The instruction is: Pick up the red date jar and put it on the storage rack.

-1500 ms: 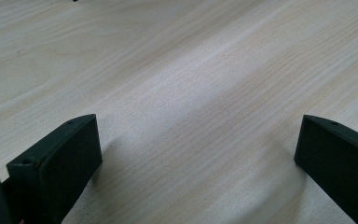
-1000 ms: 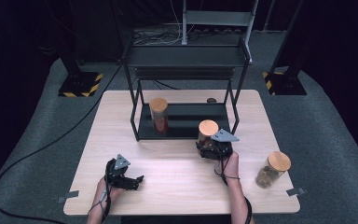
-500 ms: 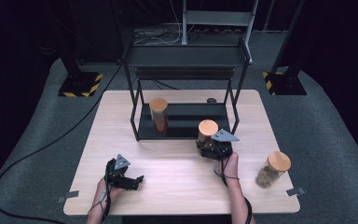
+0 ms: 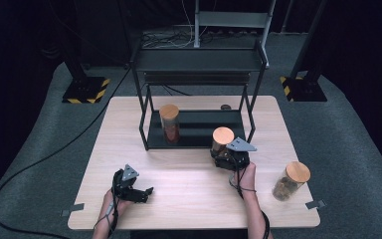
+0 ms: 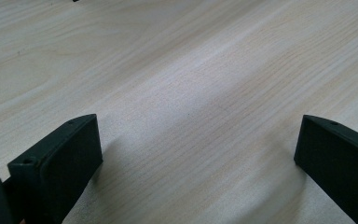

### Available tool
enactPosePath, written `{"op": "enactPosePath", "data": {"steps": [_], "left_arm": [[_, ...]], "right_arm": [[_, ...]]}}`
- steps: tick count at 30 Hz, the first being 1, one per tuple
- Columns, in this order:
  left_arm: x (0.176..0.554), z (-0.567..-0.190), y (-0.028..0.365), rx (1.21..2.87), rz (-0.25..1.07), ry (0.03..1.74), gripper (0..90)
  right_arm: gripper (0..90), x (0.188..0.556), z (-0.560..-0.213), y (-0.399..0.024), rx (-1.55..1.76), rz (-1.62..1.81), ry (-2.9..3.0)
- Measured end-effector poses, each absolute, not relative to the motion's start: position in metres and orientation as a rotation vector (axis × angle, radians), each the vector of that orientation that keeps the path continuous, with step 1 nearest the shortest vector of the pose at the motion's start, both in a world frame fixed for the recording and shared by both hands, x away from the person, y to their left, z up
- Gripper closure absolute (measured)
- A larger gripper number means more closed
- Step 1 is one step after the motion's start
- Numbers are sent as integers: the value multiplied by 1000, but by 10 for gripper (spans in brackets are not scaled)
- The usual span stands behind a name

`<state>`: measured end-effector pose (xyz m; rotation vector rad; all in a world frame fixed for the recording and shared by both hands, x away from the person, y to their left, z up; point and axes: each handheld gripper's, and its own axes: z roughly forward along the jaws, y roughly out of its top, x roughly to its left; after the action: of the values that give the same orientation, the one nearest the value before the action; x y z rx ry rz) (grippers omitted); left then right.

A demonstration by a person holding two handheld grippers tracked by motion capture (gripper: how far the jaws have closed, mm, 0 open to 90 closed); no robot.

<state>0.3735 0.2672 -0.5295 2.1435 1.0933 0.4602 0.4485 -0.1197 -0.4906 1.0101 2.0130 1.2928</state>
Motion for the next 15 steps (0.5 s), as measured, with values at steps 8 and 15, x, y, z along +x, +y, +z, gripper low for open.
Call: {"op": "enactPosePath", "data": {"steps": [8,15], "left_arm": [[374,-530,267,2143,460,1094,0],[374,-530,267,2143,460,1094,0]], "right_arm": [[243,446,-485,-117,985,1302,2006],[243,447,-480,-114,984,1313,2013]]}}
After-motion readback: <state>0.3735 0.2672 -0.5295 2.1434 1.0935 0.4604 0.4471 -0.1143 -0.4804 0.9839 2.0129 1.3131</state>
